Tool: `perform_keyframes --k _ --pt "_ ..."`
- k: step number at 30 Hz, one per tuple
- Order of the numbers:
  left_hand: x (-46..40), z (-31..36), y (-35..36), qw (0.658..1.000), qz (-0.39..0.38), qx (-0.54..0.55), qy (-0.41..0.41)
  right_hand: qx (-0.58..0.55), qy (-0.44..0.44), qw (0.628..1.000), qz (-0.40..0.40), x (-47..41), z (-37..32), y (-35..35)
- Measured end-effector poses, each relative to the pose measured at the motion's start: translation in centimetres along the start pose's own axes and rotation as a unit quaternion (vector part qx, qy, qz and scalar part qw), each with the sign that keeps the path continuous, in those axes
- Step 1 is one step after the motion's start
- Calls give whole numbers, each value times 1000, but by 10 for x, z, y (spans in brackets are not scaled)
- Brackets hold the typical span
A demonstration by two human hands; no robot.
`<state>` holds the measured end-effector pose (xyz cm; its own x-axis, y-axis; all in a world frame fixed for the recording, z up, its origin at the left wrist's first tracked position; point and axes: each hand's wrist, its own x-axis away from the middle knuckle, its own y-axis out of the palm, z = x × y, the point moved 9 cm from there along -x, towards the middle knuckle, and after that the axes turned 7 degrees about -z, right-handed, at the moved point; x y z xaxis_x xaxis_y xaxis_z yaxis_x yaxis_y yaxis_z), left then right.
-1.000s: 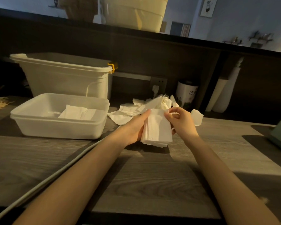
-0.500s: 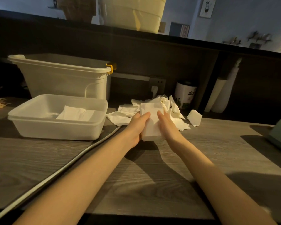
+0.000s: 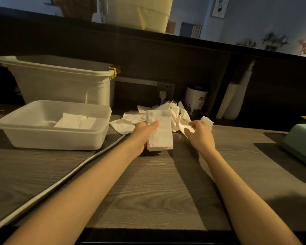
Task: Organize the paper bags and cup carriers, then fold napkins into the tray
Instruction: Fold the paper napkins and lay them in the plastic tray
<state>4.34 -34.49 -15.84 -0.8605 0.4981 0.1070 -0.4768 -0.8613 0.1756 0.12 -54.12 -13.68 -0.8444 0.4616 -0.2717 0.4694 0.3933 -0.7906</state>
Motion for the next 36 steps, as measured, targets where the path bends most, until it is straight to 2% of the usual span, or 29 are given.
perform_keyframes --k 7,19,23,27,31,36 --pt "-2 0 -7 1000 12 9 -18 56 18 998 -35 -11 22 16" --pt "-6 -5 -15 999 30 -4 -37 107 22 994 29 -9 22 5" --pt "-6 -4 -18 998 44 16 -37 -39 -4 997 69 -5 8 -14" --pt "-7 -7 -22 996 63 51 -40 -205 -37 975 81 2 -16 -29" --pt "-6 -13 -21 993 49 96 -57 -401 -48 915 14 14 -39 -22" --pt "1 -18 0 975 -32 193 -110 -500 -65 859 -89 24 -65 -7"
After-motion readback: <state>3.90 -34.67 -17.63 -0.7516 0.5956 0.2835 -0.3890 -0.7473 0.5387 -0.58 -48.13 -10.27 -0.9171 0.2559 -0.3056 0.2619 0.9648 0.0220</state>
